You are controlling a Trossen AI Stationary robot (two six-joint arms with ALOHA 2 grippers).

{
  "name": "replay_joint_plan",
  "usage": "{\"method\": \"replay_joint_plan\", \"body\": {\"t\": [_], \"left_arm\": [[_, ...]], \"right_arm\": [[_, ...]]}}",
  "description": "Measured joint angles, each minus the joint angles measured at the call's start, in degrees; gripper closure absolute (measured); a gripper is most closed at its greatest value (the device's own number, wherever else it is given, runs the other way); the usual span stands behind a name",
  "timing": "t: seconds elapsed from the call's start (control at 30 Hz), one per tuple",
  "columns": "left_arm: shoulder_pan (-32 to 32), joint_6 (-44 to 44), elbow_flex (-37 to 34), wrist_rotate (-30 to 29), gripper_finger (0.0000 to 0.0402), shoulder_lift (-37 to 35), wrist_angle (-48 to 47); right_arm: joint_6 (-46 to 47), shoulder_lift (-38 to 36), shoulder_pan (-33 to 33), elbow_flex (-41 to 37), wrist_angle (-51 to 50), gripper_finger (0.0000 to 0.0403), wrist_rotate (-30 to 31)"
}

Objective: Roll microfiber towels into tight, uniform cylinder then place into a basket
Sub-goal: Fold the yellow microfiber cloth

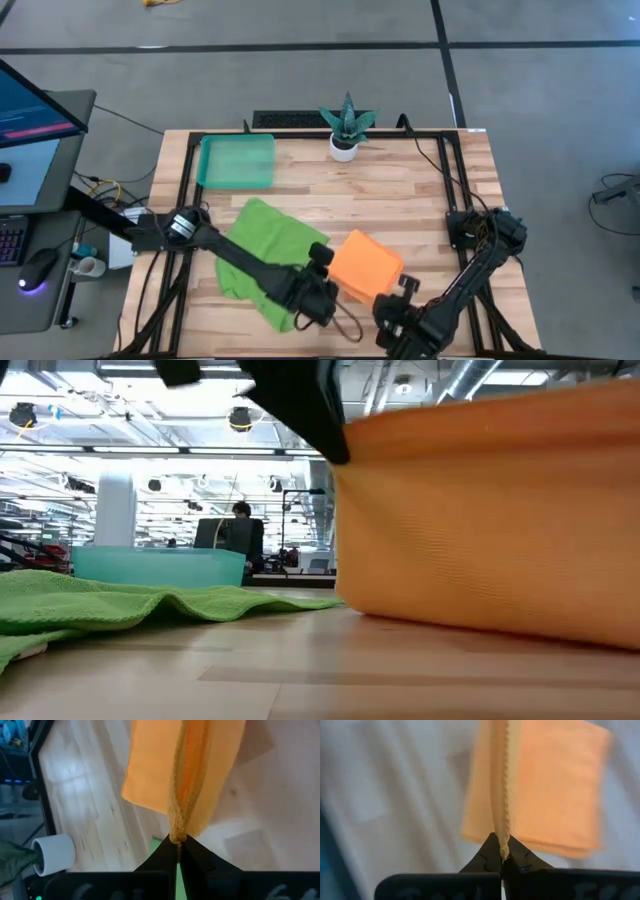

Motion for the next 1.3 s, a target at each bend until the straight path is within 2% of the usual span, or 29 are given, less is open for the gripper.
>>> {"method": "replay_joint_plan", "body": {"t": [0.07, 0.4, 0.53, 0.77, 1.03, 1.3], "left_arm": [[2.15, 1.88, -1.13, 1.39, 0.0401, 0.0, 1.76], [12.57, 15.5, -6.04, 10.96, 0.0401, 0.01, 17.41], [16.56, 17.86, -6.46, 17.42, 0.0401, 0.02, 19.11], [23.25, 18.28, -6.46, 28.03, 0.0401, 0.02, 21.59], [25.75, 16.96, -6.46, 31.63, 0.0401, 0.02, 21.26], [26.05, 16.74, -6.46, 32.1, 0.0401, 0.02, 20.02]], "right_arm": [[3.38, -0.05, -0.03, -0.83, -2.52, 0.0393, 0.51], [11.4, 0.04, -1.6, -11.0, -0.3, 0.0393, -2.78], [14.14, 0.04, -2.63, -13.1, -1.27, 0.0392, -3.1], [13.16, 0.04, -4.79, -15.23, -1.58, 0.0392, -4.36], [10.62, 0.04, -7.99, -15.19, -4.68, 0.0393, -5.71], [6.87, 0.04, -10.45, -16.31, -0.73, 0.0391, -6.68]]}}
